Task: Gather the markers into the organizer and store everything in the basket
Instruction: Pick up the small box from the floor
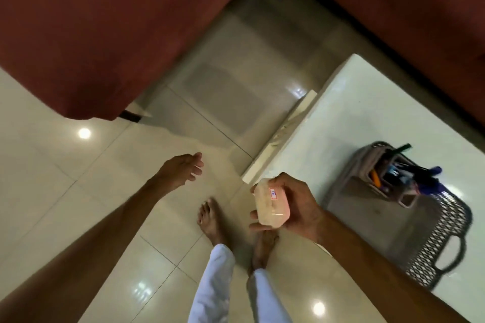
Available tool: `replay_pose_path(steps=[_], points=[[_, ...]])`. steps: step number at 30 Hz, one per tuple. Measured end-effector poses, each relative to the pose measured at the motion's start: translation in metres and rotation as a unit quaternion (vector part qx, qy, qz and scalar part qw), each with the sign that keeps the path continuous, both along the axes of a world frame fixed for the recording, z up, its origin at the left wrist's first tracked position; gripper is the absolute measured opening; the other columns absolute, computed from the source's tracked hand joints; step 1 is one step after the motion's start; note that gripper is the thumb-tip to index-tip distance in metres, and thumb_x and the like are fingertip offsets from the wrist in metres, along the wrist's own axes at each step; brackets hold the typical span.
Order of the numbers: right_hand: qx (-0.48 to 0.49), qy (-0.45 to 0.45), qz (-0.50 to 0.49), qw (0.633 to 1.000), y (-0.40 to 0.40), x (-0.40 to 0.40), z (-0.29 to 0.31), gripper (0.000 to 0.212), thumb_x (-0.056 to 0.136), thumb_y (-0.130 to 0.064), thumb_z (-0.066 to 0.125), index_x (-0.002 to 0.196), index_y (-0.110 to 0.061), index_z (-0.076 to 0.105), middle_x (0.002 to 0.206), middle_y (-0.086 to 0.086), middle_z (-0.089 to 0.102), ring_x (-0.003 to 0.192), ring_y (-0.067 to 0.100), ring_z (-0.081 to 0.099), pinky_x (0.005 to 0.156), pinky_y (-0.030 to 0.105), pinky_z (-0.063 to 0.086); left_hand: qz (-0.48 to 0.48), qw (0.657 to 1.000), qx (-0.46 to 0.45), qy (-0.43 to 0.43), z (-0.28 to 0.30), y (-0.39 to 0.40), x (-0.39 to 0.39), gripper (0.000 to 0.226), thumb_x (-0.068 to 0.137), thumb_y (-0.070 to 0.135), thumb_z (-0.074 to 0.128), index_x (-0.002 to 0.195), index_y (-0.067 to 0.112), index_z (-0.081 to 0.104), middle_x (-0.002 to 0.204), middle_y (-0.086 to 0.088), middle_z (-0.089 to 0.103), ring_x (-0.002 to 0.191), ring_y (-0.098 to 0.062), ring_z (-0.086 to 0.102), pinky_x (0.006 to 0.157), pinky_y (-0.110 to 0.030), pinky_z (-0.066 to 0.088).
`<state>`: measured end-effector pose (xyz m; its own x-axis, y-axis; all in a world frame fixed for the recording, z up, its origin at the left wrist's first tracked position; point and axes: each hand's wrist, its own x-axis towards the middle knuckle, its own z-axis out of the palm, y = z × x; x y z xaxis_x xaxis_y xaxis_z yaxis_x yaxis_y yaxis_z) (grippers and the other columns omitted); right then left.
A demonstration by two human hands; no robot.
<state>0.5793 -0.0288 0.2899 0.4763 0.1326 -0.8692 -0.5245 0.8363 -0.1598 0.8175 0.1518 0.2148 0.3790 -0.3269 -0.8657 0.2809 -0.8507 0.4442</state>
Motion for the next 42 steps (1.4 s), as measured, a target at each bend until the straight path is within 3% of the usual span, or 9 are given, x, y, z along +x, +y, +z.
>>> replay_pose_path(steps=[4,10,15,20,24,28,33,37,42], points=[[-0.065,0.034,-0.02,0.997,-0.032,-0.05,0.021,0.043,0.084,-0.042,0.068,0.117,-0.015,0.071,0.096,0.012,0.065,0.069,0.029,0.064,0.055,0.03,0.051,-0.041,0.999,-0.004,0.032,0.022,-0.038,-0.045,0.048,0.104,0.056,0.048,0.111,0.017,0.074,0.111,-0.006,0.078,0.092,-0.021,0.068,0.077,-0.032,0.046],[-0.135,0.057,-0.086,0.986,-0.075,-0.116,0.04,0.047,0.091,-0.063,0.06,0.111,-0.022,0.072,0.088,0.013,0.072,0.057,0.026,0.06,0.045,0.023,0.038,-0.115,0.993,-0.006,0.03,0.054,-0.094,-0.103,0.047,0.104,0.055,0.046,0.111,0.018,0.074,0.109,-0.001,0.078,0.098,-0.023,0.071,0.083,-0.035,0.05],[-0.178,0.119,-0.178,0.96,-0.089,-0.158,0.037,0.047,0.1,-0.055,0.054,0.094,-0.012,0.074,0.077,0.012,0.072,0.054,0.022,0.062,0.04,0.022,0.042,-0.146,0.989,-0.027,0.028,0.067,-0.13,-0.128,0.045,0.103,0.055,0.049,0.11,0.018,0.075,0.105,0.0,0.079,0.094,-0.021,0.071,0.082,-0.035,0.051],[-0.196,0.205,-0.237,0.929,-0.083,-0.218,0.015,0.034,0.103,-0.039,0.057,0.125,-0.014,0.067,0.091,0.008,0.072,0.07,0.019,0.065,0.054,0.028,0.049,-0.163,0.985,-0.036,0.044,0.066,-0.164,-0.157,0.044,0.101,0.056,0.053,0.109,0.019,0.076,0.106,-0.001,0.08,0.095,-0.022,0.072,0.081,-0.035,0.052],[-0.184,0.266,-0.335,0.885,-0.084,-0.265,0.005,0.016,0.104,-0.021,0.06,0.114,-0.009,0.063,0.1,0.013,0.067,0.085,0.028,0.066,0.068,0.043,0.06,-0.187,0.98,-0.042,0.047,0.059,-0.189,-0.193,0.034,0.102,0.046,0.057,0.116,0.019,0.07,0.114,-0.007,0.076,0.096,-0.027,0.071,0.082,-0.035,0.05],[-0.187,0.268,-0.423,0.845,-0.097,-0.299,-0.016,0.023,0.106,-0.012,0.057,0.128,-0.007,0.054,0.114,0.017,0.067,0.098,0.035,0.07,0.066,0.044,0.067,-0.279,0.958,-0.067,0.004,0.047,-0.207,-0.223,0.034,0.099,0.037,0.068,0.132,0.031,0.06,0.116,0.001,0.073,0.089,-0.02,0.072,0.074,-0.028,0.052],[-0.33,0.372,-0.311,0.81,-0.135,-0.296,-0.039,0.027,0.094,-0.025,0.072,0.118,-0.013,0.069,0.114,0.01,0.076,0.095,0.027,0.073,0.07,0.036,0.062,-0.362,0.924,-0.08,-0.096,0.04,-0.218,-0.245,0.06,0.093,0.017,0.076,0.143,0.035,0.05,0.112,0.006,0.073,0.095,-0.019,0.069,0.068,-0.017,0.048],[-0.385,0.359,-0.237,0.817,-0.168,-0.272,-0.046,0.043,0.089,-0.015,0.072,0.131,-0.022,0.071,0.119,0.001,0.076,0.108,0.022,0.072,0.092,0.035,0.06,-0.347,0.932,-0.069,-0.078,0.037,-0.222,-0.246,0.069,0.09,0.019,0.08,0.142,0.048,0.045,0.111,0.005,0.071,0.101,-0.024,0.068,0.084,-0.041,0.062],[-0.404,0.347,-0.252,0.808,-0.175,-0.255,-0.049,0.05,0.094,-0.007,0.066,0.141,-0.022,0.064,0.126,0.004,0.075,0.096,0.014,0.066,0.08,0.024,0.052,-0.337,0.934,-0.078,-0.084,0.031,-0.22,-0.243,0.072,0.087,0.018,0.083,0.136,0.055,0.048,0.107,0.006,0.073,0.103,-0.022,0.07,0.088,-0.044,0.062]])
